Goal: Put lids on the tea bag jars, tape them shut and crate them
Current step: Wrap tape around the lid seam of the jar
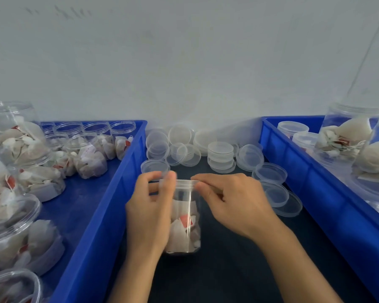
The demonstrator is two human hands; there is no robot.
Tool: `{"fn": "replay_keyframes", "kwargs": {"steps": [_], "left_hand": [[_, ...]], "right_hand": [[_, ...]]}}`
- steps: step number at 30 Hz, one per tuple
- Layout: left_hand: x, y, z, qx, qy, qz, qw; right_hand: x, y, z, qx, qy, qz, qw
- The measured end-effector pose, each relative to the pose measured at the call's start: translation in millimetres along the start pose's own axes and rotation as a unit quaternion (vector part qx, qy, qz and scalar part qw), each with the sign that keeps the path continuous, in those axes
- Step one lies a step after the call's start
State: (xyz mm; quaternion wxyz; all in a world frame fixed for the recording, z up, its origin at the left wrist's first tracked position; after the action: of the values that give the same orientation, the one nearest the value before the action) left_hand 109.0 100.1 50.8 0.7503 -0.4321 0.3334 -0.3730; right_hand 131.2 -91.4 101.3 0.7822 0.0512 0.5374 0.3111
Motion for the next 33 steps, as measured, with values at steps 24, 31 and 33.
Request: {"fn": "replay_keyframes", "kwargs": {"steps": [24, 31, 33], "left_hand": [[28, 5, 0, -0.02, 0.135, -0.142, 0.981], [28, 10, 0, -0.038, 0.16, -0.164, 0.973], [29, 8, -1, -0.043, 0.165, -0.183, 0.968]], "right_hand": [[4, -21, 3, 0.016, 0.081, 0.085, 0.993], [7, -18, 3, 0.007, 0.085, 0.097, 0.992], [8, -17, 3, 0.007, 0.086, 0.095, 0.992]]}}
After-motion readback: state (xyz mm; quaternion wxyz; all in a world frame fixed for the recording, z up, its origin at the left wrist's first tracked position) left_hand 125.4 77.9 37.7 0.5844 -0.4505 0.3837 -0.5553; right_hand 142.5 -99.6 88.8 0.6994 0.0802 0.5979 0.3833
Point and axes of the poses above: each hand's wrist, its own z-axis towards the middle knuckle, its own x-axis out of the palm, y = z × x, the point moved 9 cm from there along z, towards the middle knuckle, and after that the axes turned 7 degrees about x, right-handed, at the moved point
